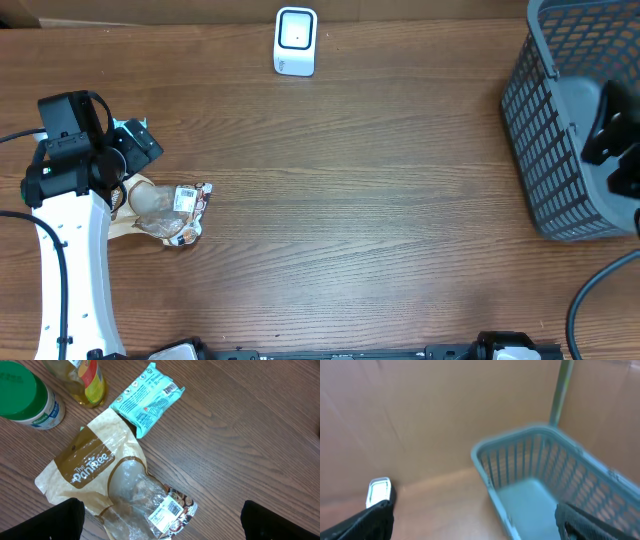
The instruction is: Scan the item barcode
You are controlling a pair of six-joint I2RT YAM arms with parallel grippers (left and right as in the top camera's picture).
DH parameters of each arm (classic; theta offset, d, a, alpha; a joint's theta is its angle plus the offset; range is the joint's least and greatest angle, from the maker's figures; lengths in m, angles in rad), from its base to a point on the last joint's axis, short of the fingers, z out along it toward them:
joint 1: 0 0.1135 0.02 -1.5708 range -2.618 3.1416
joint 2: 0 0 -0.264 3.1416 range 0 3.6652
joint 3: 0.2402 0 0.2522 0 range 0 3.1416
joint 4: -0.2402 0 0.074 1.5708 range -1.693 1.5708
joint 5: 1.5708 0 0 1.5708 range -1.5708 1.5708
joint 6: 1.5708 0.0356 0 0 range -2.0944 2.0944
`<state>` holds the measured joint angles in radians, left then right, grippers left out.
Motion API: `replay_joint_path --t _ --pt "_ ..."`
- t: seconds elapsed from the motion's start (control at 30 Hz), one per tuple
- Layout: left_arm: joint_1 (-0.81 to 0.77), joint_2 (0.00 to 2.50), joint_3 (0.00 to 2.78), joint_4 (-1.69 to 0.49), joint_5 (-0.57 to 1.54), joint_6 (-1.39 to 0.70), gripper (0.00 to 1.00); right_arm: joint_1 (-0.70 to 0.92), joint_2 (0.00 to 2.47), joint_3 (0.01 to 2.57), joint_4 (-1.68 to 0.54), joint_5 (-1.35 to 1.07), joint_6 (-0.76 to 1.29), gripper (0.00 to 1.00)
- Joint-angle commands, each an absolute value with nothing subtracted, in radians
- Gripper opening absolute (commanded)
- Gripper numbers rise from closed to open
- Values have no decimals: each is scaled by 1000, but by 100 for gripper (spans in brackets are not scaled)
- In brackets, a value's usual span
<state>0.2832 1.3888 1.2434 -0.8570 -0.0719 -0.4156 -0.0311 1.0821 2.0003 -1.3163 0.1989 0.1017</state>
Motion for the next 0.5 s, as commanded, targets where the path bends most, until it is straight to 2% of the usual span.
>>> replay_joint_path --t 0.0,0.17,0.27,0.33,0.47 --pt "287 1388 1245 -856 -85 -407 100 -27 1073 2002 -1380 209 105 100" --pt "287 1388 1245 -856 -85 -407 100 -27 1073 2002 -1540 220 103 100" --pt "287 1388 1245 -856 -85 -407 100 -27 1071 2002 -1636 342 104 100" --pt "287 1388 1245 -856 -85 -407 100 -27 1069 2002 -1691 341 104 100" --pt "287 1388 1245 -856 -85 -407 100 -27 1062 2001 -1686 339 105 100"
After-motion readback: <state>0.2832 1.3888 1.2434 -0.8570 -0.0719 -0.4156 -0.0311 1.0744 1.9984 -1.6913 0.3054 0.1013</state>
